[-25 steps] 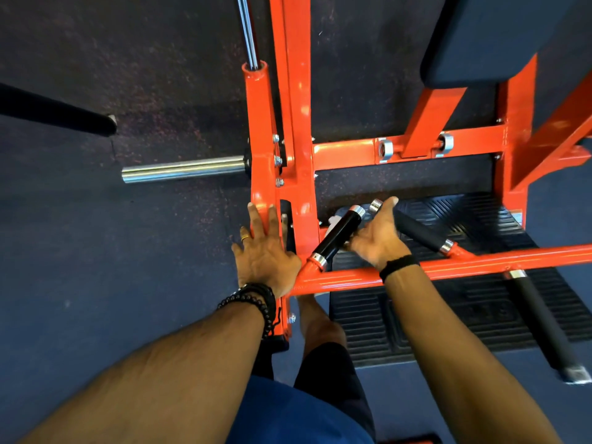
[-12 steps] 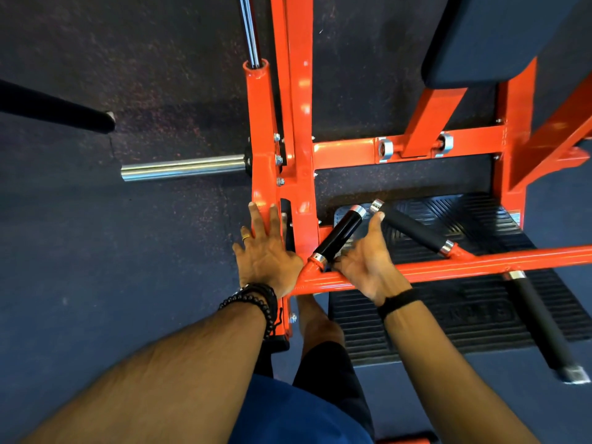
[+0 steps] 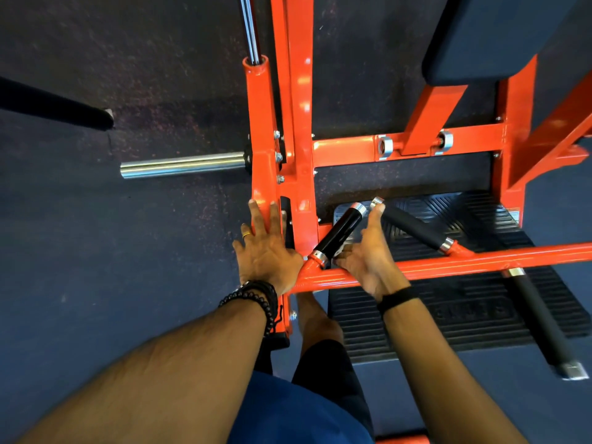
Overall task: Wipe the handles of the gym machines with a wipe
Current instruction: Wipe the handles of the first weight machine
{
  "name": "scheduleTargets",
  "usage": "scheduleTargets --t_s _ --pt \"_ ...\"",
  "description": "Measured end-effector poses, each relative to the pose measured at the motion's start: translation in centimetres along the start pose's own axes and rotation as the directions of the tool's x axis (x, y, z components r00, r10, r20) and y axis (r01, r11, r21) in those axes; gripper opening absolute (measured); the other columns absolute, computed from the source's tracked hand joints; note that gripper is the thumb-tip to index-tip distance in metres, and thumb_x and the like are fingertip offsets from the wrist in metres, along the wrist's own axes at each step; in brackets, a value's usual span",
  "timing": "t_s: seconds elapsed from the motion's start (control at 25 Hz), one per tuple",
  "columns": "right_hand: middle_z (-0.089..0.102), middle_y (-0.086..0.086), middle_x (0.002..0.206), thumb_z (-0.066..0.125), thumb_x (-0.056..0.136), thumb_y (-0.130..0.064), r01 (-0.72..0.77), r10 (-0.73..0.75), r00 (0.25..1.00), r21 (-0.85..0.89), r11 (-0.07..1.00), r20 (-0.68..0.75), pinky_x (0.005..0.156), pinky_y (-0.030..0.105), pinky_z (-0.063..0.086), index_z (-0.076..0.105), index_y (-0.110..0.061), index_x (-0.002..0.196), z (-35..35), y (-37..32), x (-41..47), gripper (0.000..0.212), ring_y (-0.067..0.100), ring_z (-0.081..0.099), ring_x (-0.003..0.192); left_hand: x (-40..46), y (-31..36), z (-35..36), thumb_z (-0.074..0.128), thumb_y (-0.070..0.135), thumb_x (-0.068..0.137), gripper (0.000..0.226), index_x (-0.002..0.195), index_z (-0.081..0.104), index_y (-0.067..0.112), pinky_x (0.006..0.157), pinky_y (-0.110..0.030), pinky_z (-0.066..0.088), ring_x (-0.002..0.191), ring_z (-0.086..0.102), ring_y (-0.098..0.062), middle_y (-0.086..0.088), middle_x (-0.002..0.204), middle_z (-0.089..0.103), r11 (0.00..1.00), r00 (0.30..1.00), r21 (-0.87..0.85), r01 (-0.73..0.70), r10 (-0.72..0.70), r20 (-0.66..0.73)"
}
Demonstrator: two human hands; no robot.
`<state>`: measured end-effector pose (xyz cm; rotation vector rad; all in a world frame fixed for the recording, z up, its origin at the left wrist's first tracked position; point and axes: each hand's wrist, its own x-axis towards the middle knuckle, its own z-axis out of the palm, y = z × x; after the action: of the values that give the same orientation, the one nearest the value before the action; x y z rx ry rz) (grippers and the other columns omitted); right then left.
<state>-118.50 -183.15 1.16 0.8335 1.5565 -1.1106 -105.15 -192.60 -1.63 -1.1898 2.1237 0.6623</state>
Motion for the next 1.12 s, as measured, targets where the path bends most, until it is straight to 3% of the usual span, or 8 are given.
scheduleTargets --t_s 0.12,0.28,0.44,0.52,0.64,0.76,0.92,1.12 --pt "0.057 0.014 0.132 0.035 0.090 -0.075 0.072 -0.056 0.989 0.114 0.991 -0.140 0.090 0.045 0.056 0.025 -0.013 0.149 0.5 -2.0 2.3 0.086 0.026 0.064 0.107 0.2 -0.1 0.0 0.041 0.049 0.094 0.078 0.158 0.000 0.029 0.114 -0.062 0.026 0.146 0.022 -0.043 -0.007 0.166 -0.013 1.000 1.000 -0.005 -0.001 0.001 0.000" --pt "0.062 0.004 0.110 0.031 0.098 -0.063 0.192 -0.196 0.976 -0.053 0.980 -0.090 0.104 0.046 0.047 0.042 -0.025 0.110 0.8 1.5 0.8 0.041 0.018 0.060 0.106 0.1 0.0 0.2 0.040 0.050 0.094 0.078 0.158 0.001 0.028 0.113 -0.062 0.028 0.145 0.024 -0.043 -0.009 0.166 -0.011 1.000 1.000 0.008 -0.013 0.013 -0.007" --pt "0.056 0.008 0.108 0.036 0.090 -0.075 0.109 -0.109 0.990 -0.006 0.994 -0.089 0.084 0.044 0.056 0.029 -0.030 0.131 -0.3 -0.4 1.8 0.061 0.025 0.062 0.101 0.2 0.0 0.1 0.042 0.049 0.094 0.080 0.158 -0.002 0.029 0.114 -0.062 0.026 0.146 0.022 -0.044 -0.008 0.166 -0.014 1.000 1.000 0.002 -0.008 0.008 0.012" --pt "0.052 0.009 0.132 0.034 0.094 -0.069 0.196 -0.228 0.966 -0.222 0.955 -0.124 0.101 0.042 0.046 0.023 -0.022 0.148 0.0 -2.0 3.2 0.073 0.027 0.055 0.120 0.2 -0.1 0.1 0.044 0.049 0.093 0.082 0.158 -0.002 0.029 0.114 -0.063 0.027 0.146 0.022 -0.044 -0.008 0.166 -0.014 1.000 1.000 0.009 -0.009 0.009 0.014" --pt "0.044 0.017 0.146 0.027 0.100 -0.062 0.348 -0.394 0.917 -0.601 0.720 0.059 0.104 0.035 0.034 0.024 -0.014 0.152 -0.1 0.4 1.9 0.071 0.033 0.044 0.133 0.1 0.0 0.1 0.043 0.049 0.094 0.080 0.158 -0.001 0.029 0.113 -0.063 0.027 0.145 0.023 -0.044 -0.008 0.166 -0.013 1.000 1.000 -0.010 -0.016 0.016 0.004" --pt "0.040 0.011 0.146 0.016 0.091 -0.077 0.490 -0.309 0.869 -0.754 0.437 0.386 0.117 0.049 0.028 0.017 -0.011 0.153 -1.0 5.2 -1.7 0.091 0.028 0.040 0.134 0.1 -0.1 0.0 0.046 0.050 0.093 0.084 0.158 -0.003 0.029 0.114 -0.062 0.026 0.146 0.021 -0.044 -0.008 0.166 -0.016 1.000 1.000 -0.006 -0.008 0.008 0.007" --pt "0.049 0.015 0.144 -0.001 0.097 -0.065 0.496 -0.487 0.675 -0.829 -0.257 0.554 0.119 0.051 0.019 0.051 -0.005 0.137 -1.6 4.5 1.2 0.089 0.031 0.035 0.141 -0.1 -0.2 0.0 0.048 0.051 0.092 0.086 0.158 -0.004 0.028 0.114 -0.062 0.026 0.146 0.021 -0.044 -0.008 0.166 -0.015 1.000 1.000 0.008 -0.018 0.018 0.015" --pt "0.069 0.007 0.094 -0.008 0.086 -0.074 0.450 -0.250 0.787 -0.802 -0.393 0.564 0.122 0.049 0.008 0.070 -0.010 0.084 -0.2 -1.4 5.5 0.101 0.022 0.054 0.122 0.0 0.1 0.0 0.043 0.049 0.093 0.080 0.158 0.002 0.028 0.112 -0.063 0.028 0.144 0.025 -0.044 -0.009 0.166 -0.010 1.000 1.000 0.016 -0.014 0.015 -0.009"
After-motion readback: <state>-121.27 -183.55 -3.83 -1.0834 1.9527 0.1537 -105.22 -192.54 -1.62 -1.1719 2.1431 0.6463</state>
